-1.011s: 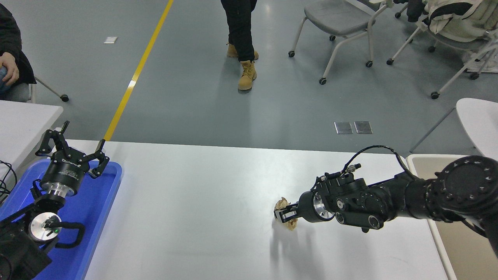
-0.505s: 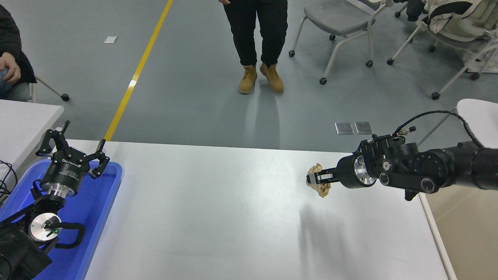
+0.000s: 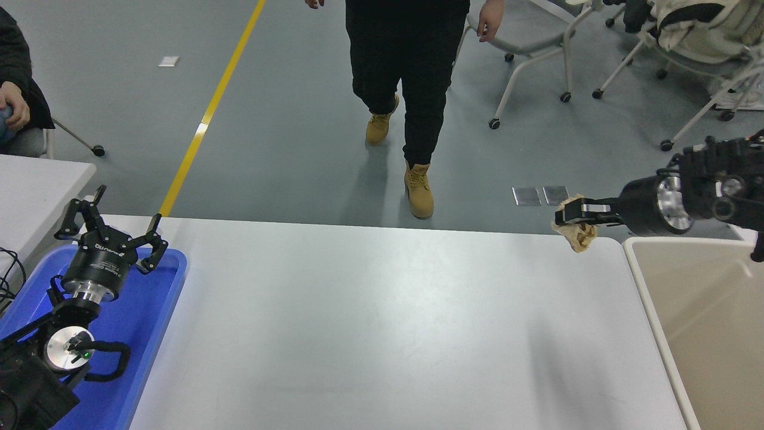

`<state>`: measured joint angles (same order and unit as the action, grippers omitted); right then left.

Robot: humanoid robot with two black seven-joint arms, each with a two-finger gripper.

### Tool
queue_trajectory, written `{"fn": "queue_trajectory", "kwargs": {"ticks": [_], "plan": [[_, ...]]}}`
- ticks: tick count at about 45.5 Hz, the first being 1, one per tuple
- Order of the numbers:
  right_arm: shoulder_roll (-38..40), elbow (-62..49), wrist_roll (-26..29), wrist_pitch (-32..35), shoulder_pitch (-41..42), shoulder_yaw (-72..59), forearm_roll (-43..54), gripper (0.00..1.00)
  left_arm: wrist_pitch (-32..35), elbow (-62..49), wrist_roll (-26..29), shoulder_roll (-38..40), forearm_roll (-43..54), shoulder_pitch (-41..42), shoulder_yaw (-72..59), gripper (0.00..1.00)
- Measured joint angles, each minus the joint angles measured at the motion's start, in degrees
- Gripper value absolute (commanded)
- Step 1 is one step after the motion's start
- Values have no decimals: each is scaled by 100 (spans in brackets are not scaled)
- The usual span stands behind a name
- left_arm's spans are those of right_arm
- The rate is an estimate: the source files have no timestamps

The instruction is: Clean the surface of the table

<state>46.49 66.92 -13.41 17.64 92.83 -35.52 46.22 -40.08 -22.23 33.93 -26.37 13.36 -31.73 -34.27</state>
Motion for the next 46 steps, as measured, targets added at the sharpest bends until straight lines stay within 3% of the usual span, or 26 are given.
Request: {"fn": "queue_trajectory", "kwargs": {"ticks": [46], "plan": [[767, -205, 18, 236, 231, -22, 42, 0, 0, 1, 0, 0, 0, 0, 0, 100]]}}
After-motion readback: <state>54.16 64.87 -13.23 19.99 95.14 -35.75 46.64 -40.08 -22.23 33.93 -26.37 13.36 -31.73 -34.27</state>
